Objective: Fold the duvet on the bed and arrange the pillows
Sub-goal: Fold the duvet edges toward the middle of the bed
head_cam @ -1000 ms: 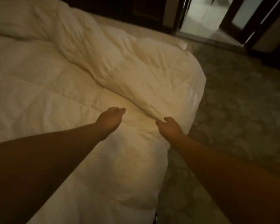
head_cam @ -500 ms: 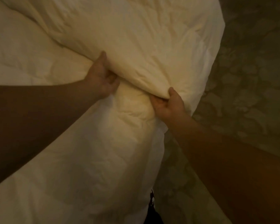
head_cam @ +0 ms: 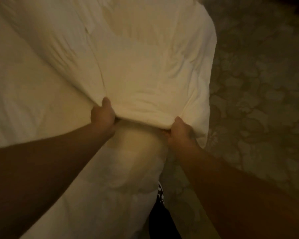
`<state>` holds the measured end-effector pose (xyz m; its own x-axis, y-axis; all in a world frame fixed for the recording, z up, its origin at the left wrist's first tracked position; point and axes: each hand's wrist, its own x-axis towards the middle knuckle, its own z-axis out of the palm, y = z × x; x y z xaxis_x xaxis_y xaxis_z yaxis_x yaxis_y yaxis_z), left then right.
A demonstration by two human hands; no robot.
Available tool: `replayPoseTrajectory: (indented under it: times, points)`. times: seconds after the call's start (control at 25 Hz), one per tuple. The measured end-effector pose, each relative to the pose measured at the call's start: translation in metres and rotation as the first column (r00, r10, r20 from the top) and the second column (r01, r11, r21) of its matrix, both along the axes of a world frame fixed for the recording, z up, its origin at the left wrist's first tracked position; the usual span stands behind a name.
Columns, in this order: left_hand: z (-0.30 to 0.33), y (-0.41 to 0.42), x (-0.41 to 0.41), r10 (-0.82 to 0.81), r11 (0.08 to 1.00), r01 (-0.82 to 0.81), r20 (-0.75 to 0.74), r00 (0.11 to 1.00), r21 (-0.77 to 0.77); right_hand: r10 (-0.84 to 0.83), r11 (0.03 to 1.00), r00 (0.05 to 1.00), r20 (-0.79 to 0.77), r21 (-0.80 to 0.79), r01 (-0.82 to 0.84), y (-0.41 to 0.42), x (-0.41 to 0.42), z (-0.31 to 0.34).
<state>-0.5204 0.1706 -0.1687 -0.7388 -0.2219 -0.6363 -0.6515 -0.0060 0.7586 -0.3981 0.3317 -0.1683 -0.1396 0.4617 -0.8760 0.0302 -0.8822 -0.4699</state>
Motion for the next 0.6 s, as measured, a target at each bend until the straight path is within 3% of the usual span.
replayPoseTrajectory:
  times: [0.04, 0.12, 0.24, 0.28, 0.32, 0.4, 0.44, 0.48, 0.52, 0.6]
  points:
    - [-0.013, -0.024, 0.02, -0.024, 0.991, 0.026, 0.017, 1.0, -0.13, 0.039, 0.999, 0.993, 0.109, 0.017, -0.041, -0.015, 0.019, -0.006]
    - [-0.039, -0.07, 0.062, -0.154, 0.958, 0.164, 0.063, 0.986, -0.234, 0.205, 0.979, 0.949, 0.239, -0.036, -0.202, -0.039, 0.054, -0.02]
    - [-0.006, -0.101, 0.101, -0.217, 0.947, 0.269, 0.267, 0.939, -0.178, 0.401, 0.884, 0.913, 0.076, -0.295, -0.363, -0.056, 0.083, -0.024]
    - [0.001, -0.106, 0.1, -0.243, 0.946, 0.298, 0.329, 0.912, -0.128, 0.529, 0.809, 0.844, 0.09, -0.353, -0.47, -0.057, 0.088, -0.024]
    - [0.009, -0.111, 0.097, -0.301, 0.93, 0.357, 0.386, 0.872, -0.082, 0.688, 0.699, 0.714, 0.129, -0.381, -0.605, -0.056, 0.091, -0.021]
    - [0.031, -0.12, 0.092, -0.41, 0.869, 0.488, 0.431, 0.804, -0.083, 0.877, 0.453, 0.359, 0.318, -0.307, -0.837, -0.056, 0.091, -0.007]
    - [0.047, -0.124, 0.091, -0.465, 0.823, 0.554, 0.417, 0.781, -0.121, 0.879, 0.307, 0.187, 0.44, -0.22, -0.926, -0.057, 0.087, 0.005]
    - [0.065, -0.131, 0.09, -0.517, 0.765, 0.613, 0.378, 0.768, -0.198, 0.822, 0.185, 0.094, 0.561, -0.108, -0.977, -0.06, 0.081, 0.022]
    - [0.085, -0.138, 0.09, -0.572, 0.692, 0.659, 0.334, 0.749, -0.293, 0.78, 0.094, 0.059, 0.623, -0.024, -0.995, -0.068, 0.073, 0.042]
    - [0.13, -0.163, 0.087, -0.675, 0.561, 0.687, 0.225, 0.703, -0.463, 0.713, -0.068, 0.059, 0.699, 0.153, -0.986, -0.092, 0.053, 0.088]
